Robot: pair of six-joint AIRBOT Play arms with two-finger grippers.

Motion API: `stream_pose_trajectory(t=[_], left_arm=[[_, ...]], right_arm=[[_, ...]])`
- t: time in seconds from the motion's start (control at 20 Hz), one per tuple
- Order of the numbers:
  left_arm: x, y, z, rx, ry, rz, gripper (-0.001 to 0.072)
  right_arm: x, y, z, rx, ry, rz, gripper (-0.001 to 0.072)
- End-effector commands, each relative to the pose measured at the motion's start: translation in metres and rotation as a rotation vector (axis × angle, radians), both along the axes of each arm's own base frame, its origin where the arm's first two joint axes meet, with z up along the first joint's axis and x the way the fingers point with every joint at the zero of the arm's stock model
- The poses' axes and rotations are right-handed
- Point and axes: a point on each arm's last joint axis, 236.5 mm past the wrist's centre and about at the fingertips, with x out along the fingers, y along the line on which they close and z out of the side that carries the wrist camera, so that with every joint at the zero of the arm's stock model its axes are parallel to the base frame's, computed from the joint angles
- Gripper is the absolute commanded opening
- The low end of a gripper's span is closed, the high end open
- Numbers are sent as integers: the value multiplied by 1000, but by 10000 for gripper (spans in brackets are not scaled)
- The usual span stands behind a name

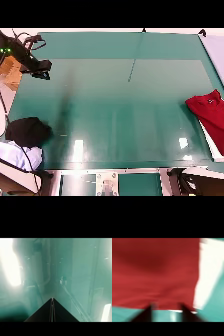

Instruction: Fold the shirts.

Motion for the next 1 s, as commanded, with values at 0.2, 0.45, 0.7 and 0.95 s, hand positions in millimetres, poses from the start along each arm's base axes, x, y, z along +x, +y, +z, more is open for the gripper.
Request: stream_pose_trajectory(t=[0.2,0.45,0.7,0.95], left_arm=[[-20,-27,40,-44,-64,-24,23],[-88,-66,43,-54,-66,-84,23],[-174,-92,12,-72,-20,-79,23],[-197,-88,1,-54,0,-89,24]], right_arm=[[184,113,103,-123,-458,527,16],[163,246,64,-60,-440,841,17],[94,346,-7,41,-390,1025,17],[69,388,-19,108,-352,1165,18]])
